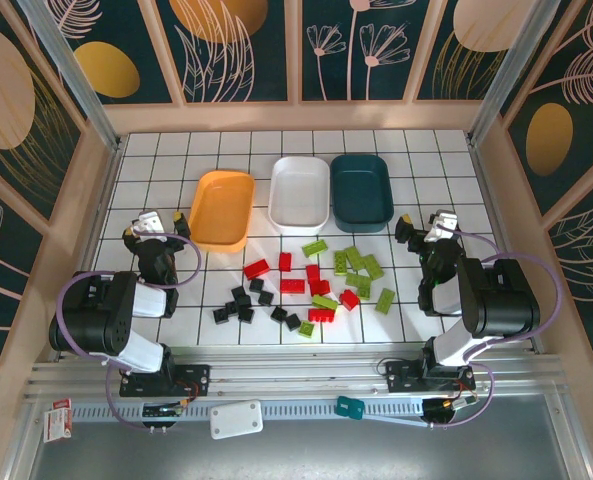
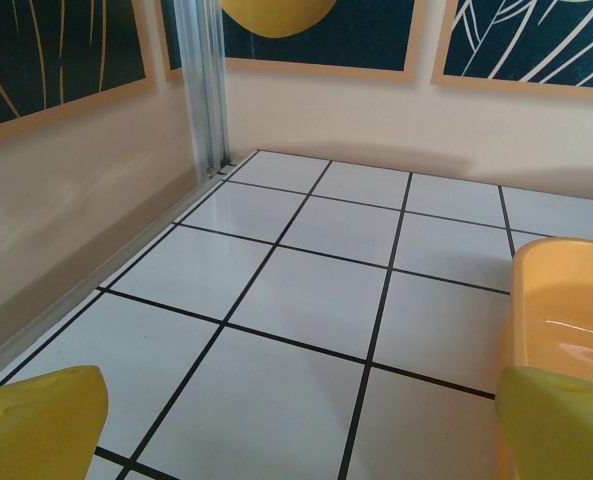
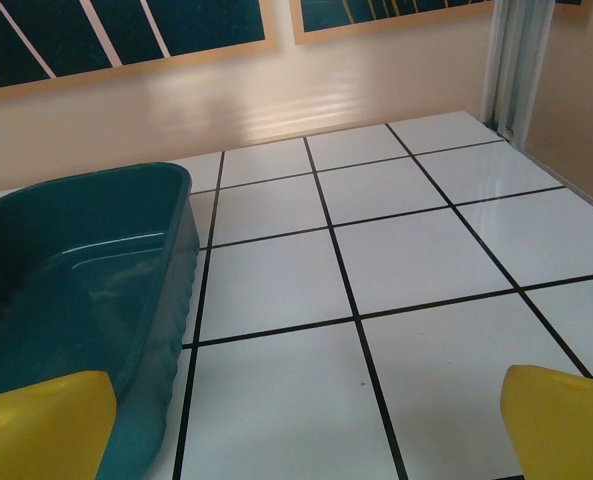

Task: Sort the legos into containers by color
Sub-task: Move the container to the top-center of the table.

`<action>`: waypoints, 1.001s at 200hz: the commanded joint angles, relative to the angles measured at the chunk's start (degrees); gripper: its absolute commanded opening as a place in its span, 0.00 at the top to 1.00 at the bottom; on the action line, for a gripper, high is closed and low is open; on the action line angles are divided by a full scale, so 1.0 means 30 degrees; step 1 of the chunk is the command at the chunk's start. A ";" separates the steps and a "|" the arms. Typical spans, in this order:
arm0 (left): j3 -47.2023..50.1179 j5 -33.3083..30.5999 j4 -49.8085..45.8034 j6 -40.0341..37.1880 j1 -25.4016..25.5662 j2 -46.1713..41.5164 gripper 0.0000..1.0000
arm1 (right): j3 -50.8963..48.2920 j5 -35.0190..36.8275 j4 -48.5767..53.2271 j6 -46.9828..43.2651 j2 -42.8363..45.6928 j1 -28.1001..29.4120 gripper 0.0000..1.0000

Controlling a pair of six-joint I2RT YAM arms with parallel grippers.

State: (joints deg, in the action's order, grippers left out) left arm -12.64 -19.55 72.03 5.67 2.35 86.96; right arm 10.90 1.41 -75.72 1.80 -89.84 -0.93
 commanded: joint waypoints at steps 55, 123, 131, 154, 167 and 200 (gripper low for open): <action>0.0025 -0.0034 0.0879 0.0336 -0.0023 -0.0007 0.01 | 0.0352 -0.0077 -0.0664 -0.0202 -0.0018 -0.0172 0.01; -0.0473 -0.0455 -0.1101 0.0469 -0.0022 -0.1375 0.01 | 0.3561 0.3736 0.9532 0.1933 0.5102 0.0100 0.01; -0.0949 -0.1198 -0.2396 0.0774 -0.0021 -0.1838 0.01 | 0.4247 0.4480 1.1128 0.2114 0.5319 0.0353 0.01; -0.1879 -0.2781 -0.5209 0.1327 -0.0022 -0.3455 0.01 | 0.5249 1.0263 1.2114 0.2567 0.5712 0.2352 0.01; -0.2218 -0.4264 -0.6596 0.2716 -0.0021 -0.4810 0.01 | 0.5571 1.2257 1.2372 0.6019 0.5696 0.2756 0.01; -0.4029 -0.6968 -1.3098 1.2545 -0.0021 -0.7719 0.01 | 0.5320 0.3525 1.3692 1.0060 0.6041 0.1159 0.01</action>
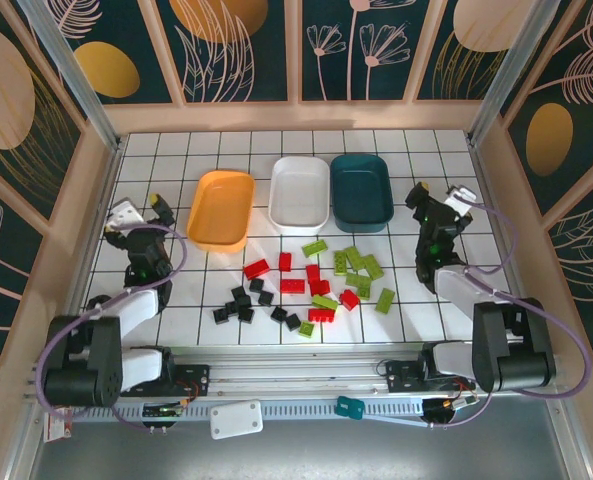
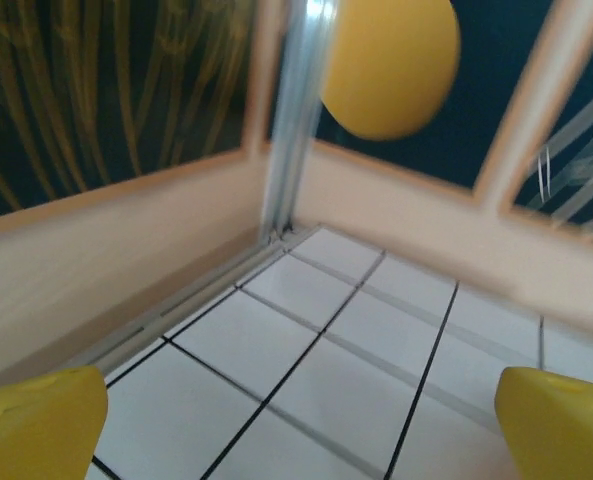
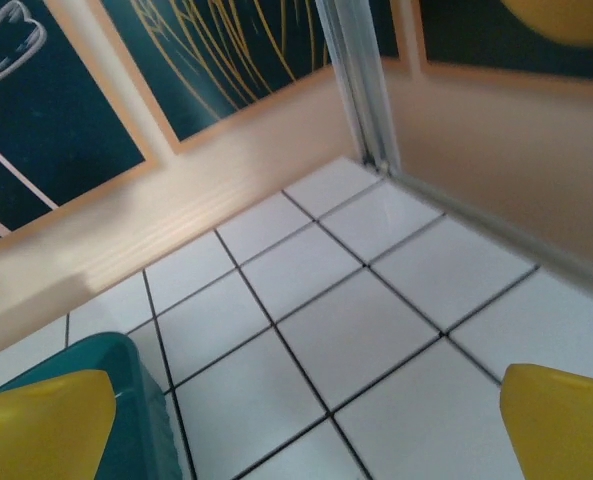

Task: Sort the legos into containers by color
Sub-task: Move the container to the top-center of the table.

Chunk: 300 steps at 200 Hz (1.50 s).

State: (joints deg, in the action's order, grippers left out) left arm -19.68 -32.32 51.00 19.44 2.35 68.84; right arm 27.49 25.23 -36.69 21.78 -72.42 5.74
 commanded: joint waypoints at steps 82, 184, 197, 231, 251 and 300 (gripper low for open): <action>-0.3526 0.9397 -0.7614 0.8609 -0.0022 -0.2462 0.01 | 0.2000 -0.7972 0.4969 0.1177 -0.0291 0.0771 0.01; -0.7984 1.1039 -1.6210 0.6587 0.0131 0.4856 0.34 | 0.1874 -0.8030 0.6248 0.1166 -0.0835 0.1310 0.01; -0.8030 1.0524 -1.6371 0.6370 0.0154 0.4941 0.34 | 0.1941 -0.8037 0.6412 0.1103 -0.0763 0.1324 0.01; -0.8282 1.0175 -1.6313 0.5994 0.0970 0.5969 0.41 | 0.2059 -0.8030 0.6538 0.1061 -0.0701 0.1303 0.01; -0.8707 0.9461 -1.6694 0.5873 0.1647 0.6785 0.43 | 0.2174 -0.8030 0.6657 0.1046 -0.0761 0.1296 0.01; -0.9286 1.0039 -1.6166 0.5782 0.2320 0.7609 0.52 | 0.2235 -0.8030 0.6889 0.0913 -0.0703 0.1310 0.01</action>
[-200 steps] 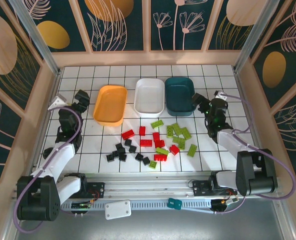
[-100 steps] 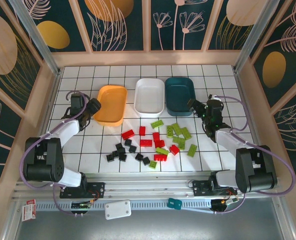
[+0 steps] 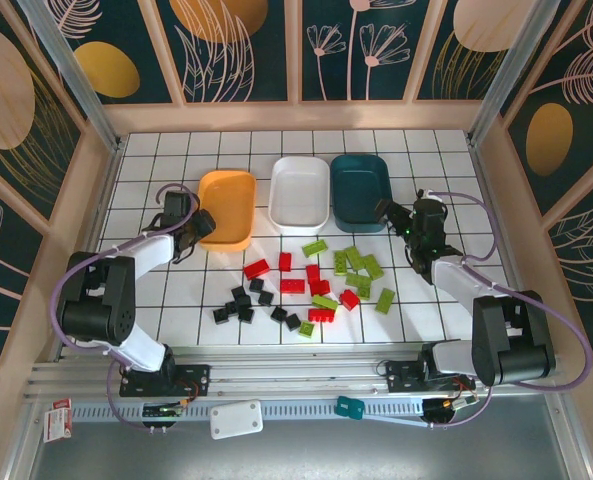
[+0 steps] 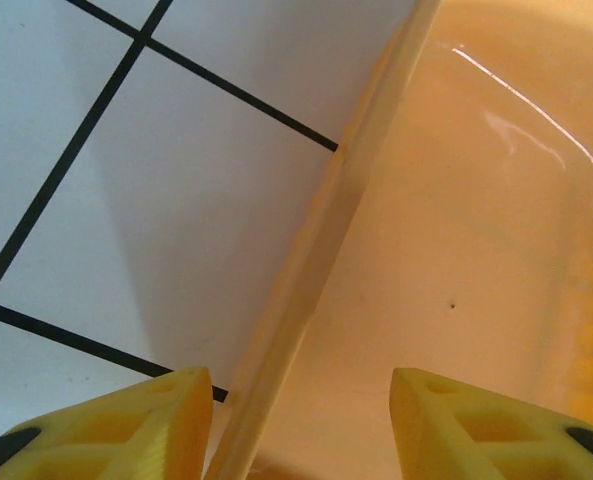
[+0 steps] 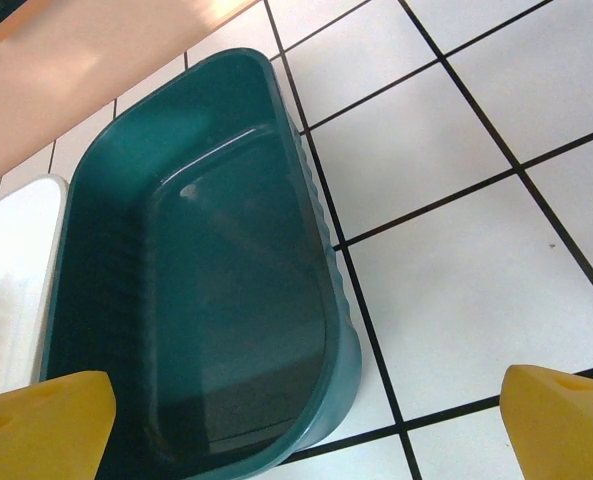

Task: Sort the legos into containers by color
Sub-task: Move the container to the top-center of the table.

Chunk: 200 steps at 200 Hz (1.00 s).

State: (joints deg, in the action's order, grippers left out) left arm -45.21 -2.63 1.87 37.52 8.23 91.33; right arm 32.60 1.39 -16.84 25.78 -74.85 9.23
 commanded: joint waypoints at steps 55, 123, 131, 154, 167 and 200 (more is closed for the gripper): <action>-0.2261 0.1672 0.1290 0.0534 0.1395 0.1593 0.58 | 0.0552 -0.0765 0.0327 -0.0303 -0.0041 0.0166 0.01; -0.2168 0.0834 0.1038 0.0875 0.1592 -0.2646 0.30 | 0.1174 0.0313 0.3796 0.0020 0.0215 0.1670 0.03; -0.1981 0.0909 0.1068 0.0963 0.1592 -0.3765 0.22 | 0.1106 0.0568 0.4310 0.0071 0.0317 0.2009 0.05; -0.1155 0.0919 0.1289 0.1363 0.1593 -0.7174 0.01 | 0.0418 0.0774 0.5037 0.0282 0.0508 0.3056 0.11; -0.0543 0.0625 0.1485 0.1696 0.1613 -0.9130 0.01 | 0.0014 0.0968 0.5226 0.0342 0.0574 0.3793 0.14; 0.1738 -0.1166 0.2678 0.3789 0.1586 -1.3381 0.01 | -0.0236 0.2872 0.7004 0.1133 0.1128 0.5942 0.19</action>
State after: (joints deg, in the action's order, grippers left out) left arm -45.45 -1.54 7.75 42.92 12.88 57.06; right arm 33.15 4.08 -1.87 26.48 -74.17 23.16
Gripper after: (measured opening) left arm 0.988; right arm 0.813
